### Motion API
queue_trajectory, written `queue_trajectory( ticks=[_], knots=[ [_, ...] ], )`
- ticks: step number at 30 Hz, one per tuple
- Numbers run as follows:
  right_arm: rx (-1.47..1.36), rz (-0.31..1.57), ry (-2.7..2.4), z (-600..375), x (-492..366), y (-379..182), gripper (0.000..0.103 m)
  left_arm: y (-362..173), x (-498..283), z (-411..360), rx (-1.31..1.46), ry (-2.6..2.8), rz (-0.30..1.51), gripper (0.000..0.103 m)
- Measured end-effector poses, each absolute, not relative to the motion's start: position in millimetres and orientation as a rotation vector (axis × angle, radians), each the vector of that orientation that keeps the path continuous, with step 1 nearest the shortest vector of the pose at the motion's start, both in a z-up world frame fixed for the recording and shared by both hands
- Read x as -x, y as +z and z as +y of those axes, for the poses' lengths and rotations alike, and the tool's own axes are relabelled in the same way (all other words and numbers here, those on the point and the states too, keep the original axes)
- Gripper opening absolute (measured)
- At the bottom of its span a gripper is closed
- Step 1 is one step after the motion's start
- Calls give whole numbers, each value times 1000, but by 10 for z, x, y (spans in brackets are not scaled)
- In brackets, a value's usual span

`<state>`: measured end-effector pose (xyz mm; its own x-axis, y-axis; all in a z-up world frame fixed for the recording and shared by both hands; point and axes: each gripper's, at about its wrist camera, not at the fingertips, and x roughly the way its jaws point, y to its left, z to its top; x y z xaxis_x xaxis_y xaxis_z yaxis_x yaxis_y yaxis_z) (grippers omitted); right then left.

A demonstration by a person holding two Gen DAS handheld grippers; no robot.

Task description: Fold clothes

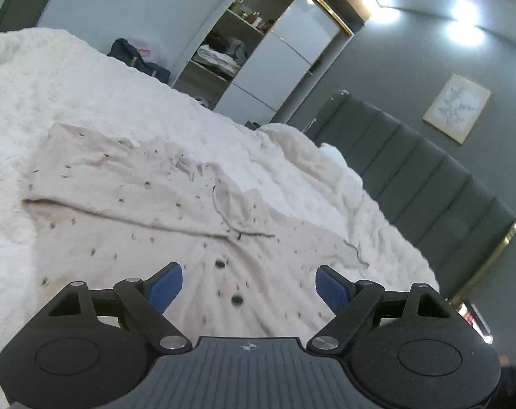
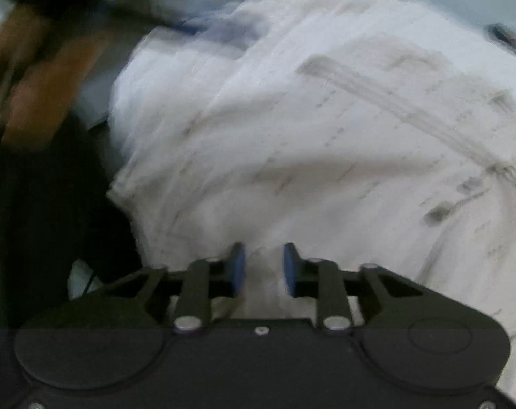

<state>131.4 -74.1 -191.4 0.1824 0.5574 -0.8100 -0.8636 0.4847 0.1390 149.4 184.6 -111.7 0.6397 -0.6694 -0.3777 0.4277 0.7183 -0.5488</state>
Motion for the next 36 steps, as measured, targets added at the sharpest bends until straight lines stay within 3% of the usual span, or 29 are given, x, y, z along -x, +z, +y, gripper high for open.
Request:
queue_trajectory(
  ticks=[4, 7, 8, 11, 14, 17, 18, 19, 22, 27, 31, 36],
  knots=[
    [176, 969, 1189, -1265, -1215, -1759, 24, -1232, -1793, 1648, 474, -729, 660, 83],
    [34, 888, 1110, -1750, -1289, -1463, 54, -1636, -1839, 1281, 428, -776, 802, 81],
    [-27, 835, 1029, -1993, -1364, -1329, 60, -1826, -1811, 1113, 375, -778, 891, 80],
    [-115, 725, 746, -2590, -1595, -1084, 62, -2019, -1601, 719, 108, -803, 981, 78],
    [-141, 664, 513, -2984, -1759, -1003, 66, -1609, -1614, 561, 57, -974, 922, 78],
    [-177, 604, 327, -3375, -1998, -952, 67, -1119, -1867, 680, 301, -1026, 689, 87],
    [-185, 591, 311, -3451, -2147, -941, 67, -1051, -1985, 710, 370, -992, 636, 98],
    [-189, 584, 301, -3486, -2234, -928, 67, -982, -2200, 741, 476, -924, 570, 101],
    [-228, 568, 262, -3580, -2766, -865, 67, -1117, -2853, 637, 591, -849, 571, 99],
    [-202, 651, 325, -3402, -4061, -827, 50, -1665, -3421, 313, 526, -862, 651, 92],
    [-199, 764, 395, -3149, -5131, -1080, 45, -2029, -3477, 45, 539, -908, 713, 92],
    [-319, 880, 412, -2974, -5835, -1549, 45, -2143, -3285, -172, 331, -933, 701, 92]
  ],
)
